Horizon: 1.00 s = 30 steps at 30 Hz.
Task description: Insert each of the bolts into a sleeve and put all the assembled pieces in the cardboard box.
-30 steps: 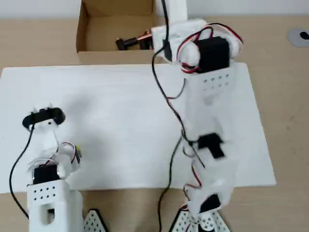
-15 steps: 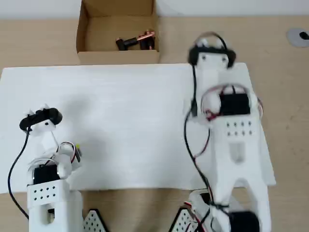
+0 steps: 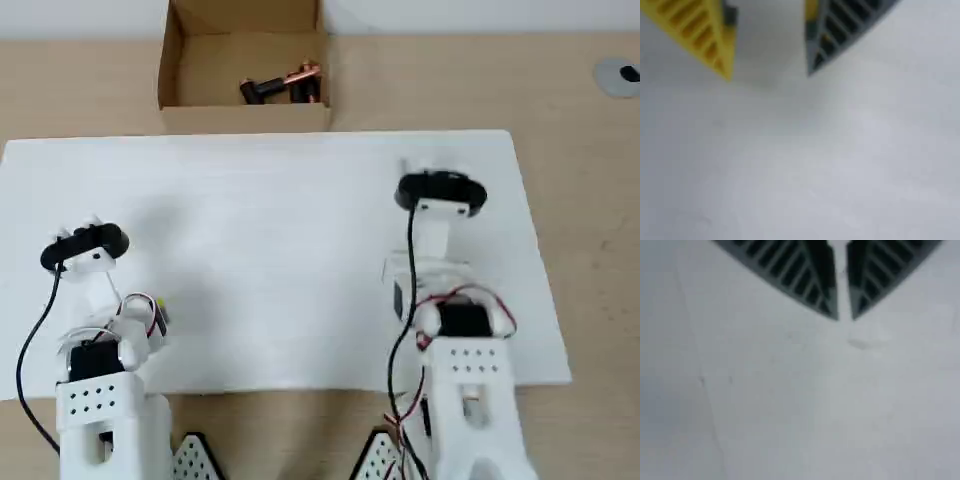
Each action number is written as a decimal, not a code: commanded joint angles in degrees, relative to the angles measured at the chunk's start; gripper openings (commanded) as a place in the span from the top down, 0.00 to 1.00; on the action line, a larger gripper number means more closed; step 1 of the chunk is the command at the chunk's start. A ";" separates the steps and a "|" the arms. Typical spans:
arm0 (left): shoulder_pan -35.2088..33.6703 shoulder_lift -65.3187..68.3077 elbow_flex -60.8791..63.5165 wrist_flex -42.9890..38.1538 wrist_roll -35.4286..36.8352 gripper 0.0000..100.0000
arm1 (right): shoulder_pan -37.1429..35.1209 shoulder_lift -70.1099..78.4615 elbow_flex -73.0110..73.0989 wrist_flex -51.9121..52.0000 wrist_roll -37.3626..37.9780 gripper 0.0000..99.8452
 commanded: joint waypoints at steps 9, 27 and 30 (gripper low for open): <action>-0.79 0.04 -0.44 -0.88 0.18 0.90 | 0.92 -20.97 18.59 -9.93 0.44 0.99; -0.79 0.04 -0.44 -0.88 0.18 0.90 | 0.84 -48.40 22.64 13.71 0.18 0.99; -0.79 0.04 -0.44 -0.88 0.18 0.90 | 0.84 -50.24 22.46 16.26 0.18 0.99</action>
